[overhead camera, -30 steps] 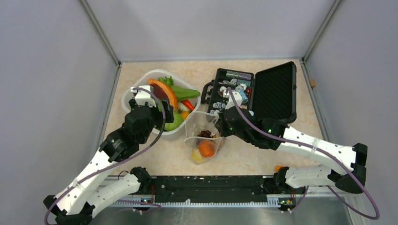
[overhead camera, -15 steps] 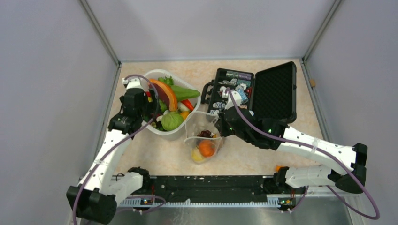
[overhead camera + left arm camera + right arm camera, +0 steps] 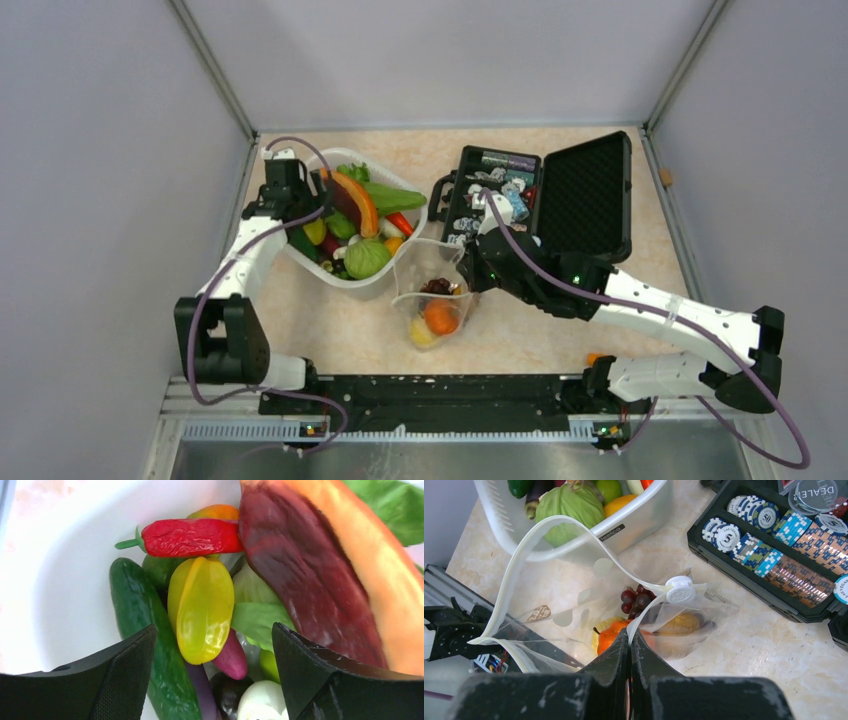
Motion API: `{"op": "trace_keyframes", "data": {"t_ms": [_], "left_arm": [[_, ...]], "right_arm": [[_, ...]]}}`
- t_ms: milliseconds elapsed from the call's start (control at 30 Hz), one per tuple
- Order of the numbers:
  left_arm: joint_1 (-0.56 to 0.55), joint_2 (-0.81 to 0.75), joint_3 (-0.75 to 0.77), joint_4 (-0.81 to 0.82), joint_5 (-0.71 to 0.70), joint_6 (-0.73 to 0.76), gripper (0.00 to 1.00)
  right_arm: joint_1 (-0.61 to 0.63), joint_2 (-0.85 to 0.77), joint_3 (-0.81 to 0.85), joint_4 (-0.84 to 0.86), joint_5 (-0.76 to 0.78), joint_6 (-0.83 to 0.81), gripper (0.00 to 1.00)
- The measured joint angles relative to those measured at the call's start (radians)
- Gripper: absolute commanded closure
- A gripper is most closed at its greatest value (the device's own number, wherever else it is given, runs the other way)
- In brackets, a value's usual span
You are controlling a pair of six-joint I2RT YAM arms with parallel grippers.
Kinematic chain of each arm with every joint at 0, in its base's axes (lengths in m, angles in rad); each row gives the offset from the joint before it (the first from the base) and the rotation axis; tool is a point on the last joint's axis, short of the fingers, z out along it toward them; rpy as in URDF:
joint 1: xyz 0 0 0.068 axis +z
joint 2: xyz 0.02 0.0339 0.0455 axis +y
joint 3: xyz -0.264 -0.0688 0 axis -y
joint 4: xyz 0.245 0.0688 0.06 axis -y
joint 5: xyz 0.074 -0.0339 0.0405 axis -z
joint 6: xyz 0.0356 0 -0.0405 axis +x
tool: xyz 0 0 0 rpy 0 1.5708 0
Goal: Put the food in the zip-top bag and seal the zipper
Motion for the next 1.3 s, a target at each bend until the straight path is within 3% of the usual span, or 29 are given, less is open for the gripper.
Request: {"op": "trace_keyframes", "data": {"t_ms": [233, 567, 833, 933, 1100, 1300], "left_arm": [[0.0, 0.184, 0.075, -0.003, -0.001, 0.006, 0.23], [0.0, 0.199, 0.076, -0.003, -0.089, 0.006, 0.42], [0.0, 0.194, 0.061, 0.006, -0.079, 0.005, 0.71], [0.0, 0.167, 0.037, 0.01, -0.064, 0.001, 0.8], [-0.001, 0.073, -0.003, 0.007, -0.049, -0.015, 0.88], [-0.002, -0.154, -0.101, 0.04, 0.009, -0.041, 0.92]], "right_arm": [[0.0, -0.018, -0.007, 0.003, -0.007, -0.006, 1.0], [0.0, -0.031, -0.007, 0.003, -0.011, -0.007, 1.0], [0.0, -0.03, -0.007, 0.003, -0.017, -0.006, 1.0], [0.0, -0.03, -0.011, 0.006, -0.017, -0.006, 1.0], [0.0, -0.03, -0.011, 0.011, -0.017, -0.006, 1.0], [0.0, -0.029, -0.011, 0.013, -0.017, -0.006, 1.0]]}}
